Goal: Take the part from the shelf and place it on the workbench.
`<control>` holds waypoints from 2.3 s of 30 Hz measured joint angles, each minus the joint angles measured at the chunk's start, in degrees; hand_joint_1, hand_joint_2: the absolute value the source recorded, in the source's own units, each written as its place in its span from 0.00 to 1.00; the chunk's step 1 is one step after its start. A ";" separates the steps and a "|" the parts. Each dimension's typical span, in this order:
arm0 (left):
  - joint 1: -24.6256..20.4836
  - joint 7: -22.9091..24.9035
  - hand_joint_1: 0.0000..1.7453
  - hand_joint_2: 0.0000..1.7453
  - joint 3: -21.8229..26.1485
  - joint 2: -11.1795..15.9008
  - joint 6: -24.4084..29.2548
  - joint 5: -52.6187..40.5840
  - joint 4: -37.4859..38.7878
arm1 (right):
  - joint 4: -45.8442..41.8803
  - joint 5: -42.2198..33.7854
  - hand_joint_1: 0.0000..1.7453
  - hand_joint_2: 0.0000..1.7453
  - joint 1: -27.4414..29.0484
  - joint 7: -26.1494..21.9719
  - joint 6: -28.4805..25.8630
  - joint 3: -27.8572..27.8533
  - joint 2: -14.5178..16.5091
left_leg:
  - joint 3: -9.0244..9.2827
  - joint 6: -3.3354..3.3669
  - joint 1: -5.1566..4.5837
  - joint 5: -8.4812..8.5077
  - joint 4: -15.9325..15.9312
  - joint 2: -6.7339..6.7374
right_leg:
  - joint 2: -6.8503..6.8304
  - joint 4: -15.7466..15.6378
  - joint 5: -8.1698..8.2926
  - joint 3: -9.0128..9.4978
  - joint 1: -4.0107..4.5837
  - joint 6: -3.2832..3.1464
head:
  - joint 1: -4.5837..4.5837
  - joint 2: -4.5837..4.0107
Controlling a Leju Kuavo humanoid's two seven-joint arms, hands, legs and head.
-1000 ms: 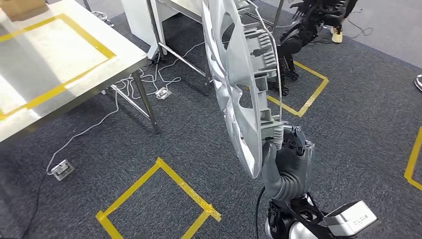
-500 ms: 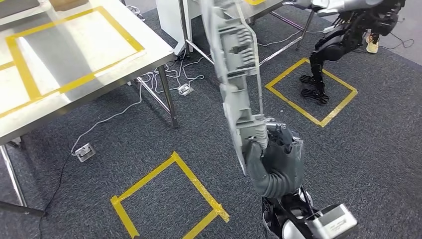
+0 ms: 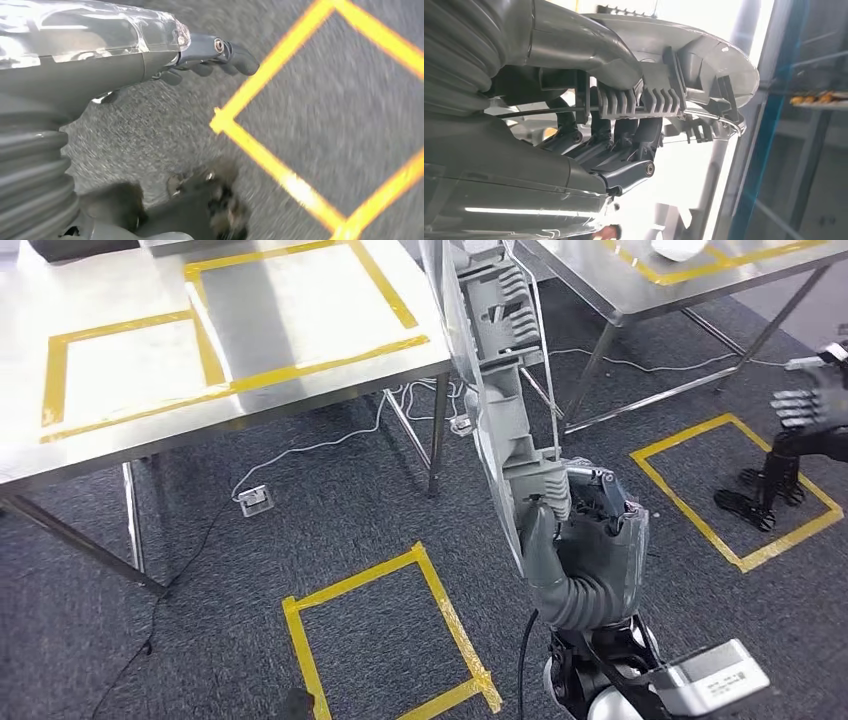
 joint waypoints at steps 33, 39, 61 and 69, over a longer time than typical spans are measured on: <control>0.67 0.12 0.00 1.00 12.19 -2.08 -0.68 2.97 1.11 | -4.69 0.70 1.00 1.00 -0.25 0.22 -0.92 0.11 -2.69 | 0.02 0.59 -0.16 0.20 -0.25 -0.61 | -0.20 -1.82 0.68 1.21 0.13 0.02 | 0.25 0.00; 0.99 0.85 0.00 1.00 12.24 -2.37 -0.37 3.38 1.37 | -4.67 -1.55 1.00 1.00 -0.18 -0.76 -1.19 0.12 -2.85 | -0.46 0.75 -0.07 -0.08 -0.06 -0.56 | 1.05 -10.05 2.72 4.24 0.81 0.89 | 0.47 0.00; 0.75 2.07 0.00 1.00 12.52 -1.92 -0.31 3.64 1.47 | -4.35 -3.54 1.00 1.00 0.67 -2.32 -1.55 0.08 -2.93 | 0.05 0.20 -0.10 -0.47 -0.38 1.12 | 2.48 -10.04 2.72 4.29 0.85 0.15 | 0.18 0.00; 0.75 2.12 0.00 1.00 12.52 -1.98 -0.31 3.64 1.47 | -4.32 -3.57 1.00 1.00 0.68 -2.42 -1.52 0.08 -2.93 | 0.06 0.22 -0.13 -0.48 -0.38 1.11 | 2.48 -10.05 2.72 4.30 0.81 0.15 | 0.17 0.00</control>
